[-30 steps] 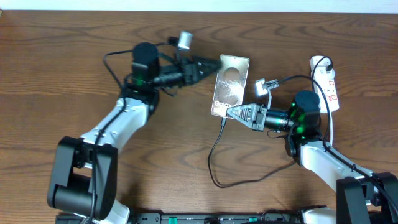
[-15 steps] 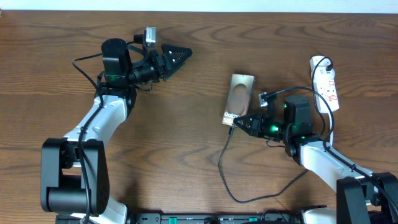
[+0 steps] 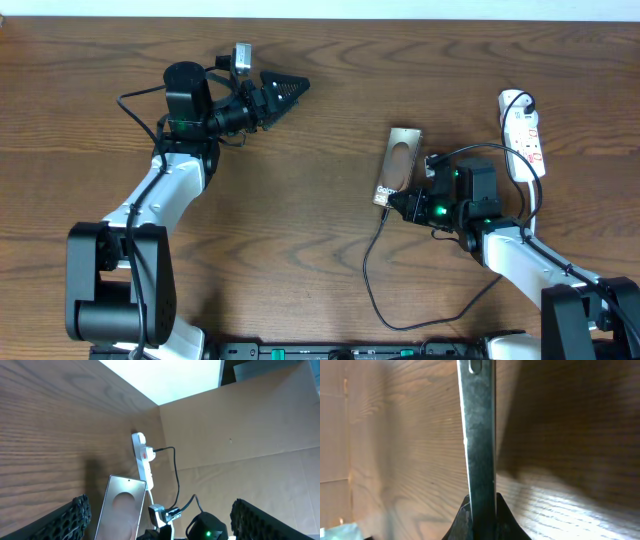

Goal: Plug charger to phone and switch on socket

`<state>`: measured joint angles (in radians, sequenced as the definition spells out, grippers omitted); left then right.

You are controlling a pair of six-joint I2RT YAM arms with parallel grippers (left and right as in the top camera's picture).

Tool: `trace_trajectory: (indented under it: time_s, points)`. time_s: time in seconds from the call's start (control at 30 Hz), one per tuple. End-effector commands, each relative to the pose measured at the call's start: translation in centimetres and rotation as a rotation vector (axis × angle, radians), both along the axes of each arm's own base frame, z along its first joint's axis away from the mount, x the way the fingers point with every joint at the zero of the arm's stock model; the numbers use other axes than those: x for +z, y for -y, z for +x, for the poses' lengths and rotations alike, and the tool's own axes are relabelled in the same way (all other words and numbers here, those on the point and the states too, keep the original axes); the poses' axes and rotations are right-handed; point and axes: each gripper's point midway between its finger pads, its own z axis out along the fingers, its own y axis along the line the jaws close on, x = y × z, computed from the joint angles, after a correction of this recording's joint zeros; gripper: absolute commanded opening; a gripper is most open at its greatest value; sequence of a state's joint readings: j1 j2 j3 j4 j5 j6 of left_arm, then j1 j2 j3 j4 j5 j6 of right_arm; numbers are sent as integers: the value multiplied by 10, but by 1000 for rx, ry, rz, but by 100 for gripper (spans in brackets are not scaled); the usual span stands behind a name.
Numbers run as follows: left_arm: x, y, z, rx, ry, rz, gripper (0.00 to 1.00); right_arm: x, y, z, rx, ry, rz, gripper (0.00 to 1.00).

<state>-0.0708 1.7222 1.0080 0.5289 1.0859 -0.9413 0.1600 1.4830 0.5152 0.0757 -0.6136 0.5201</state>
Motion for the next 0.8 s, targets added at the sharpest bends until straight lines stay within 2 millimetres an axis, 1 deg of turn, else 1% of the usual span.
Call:
trace_trajectory:
  time_s: [0.0, 0.4, 0.57, 0.77]
  points:
    - [9, -1, 1, -1, 38, 6, 90, 6, 1, 7, 38, 74, -36, 1]
    - [9, -1, 1, -1, 38, 6, 91, 2, 9, 12, 1, 79, -82, 1]
    - [9, -1, 1, -1, 38, 6, 91, -4, 19, 15, -40, 76, -136, 1]
    - [9, -1, 1, -1, 38, 6, 91, -9, 22, 12, -18, 81, -180, 1]
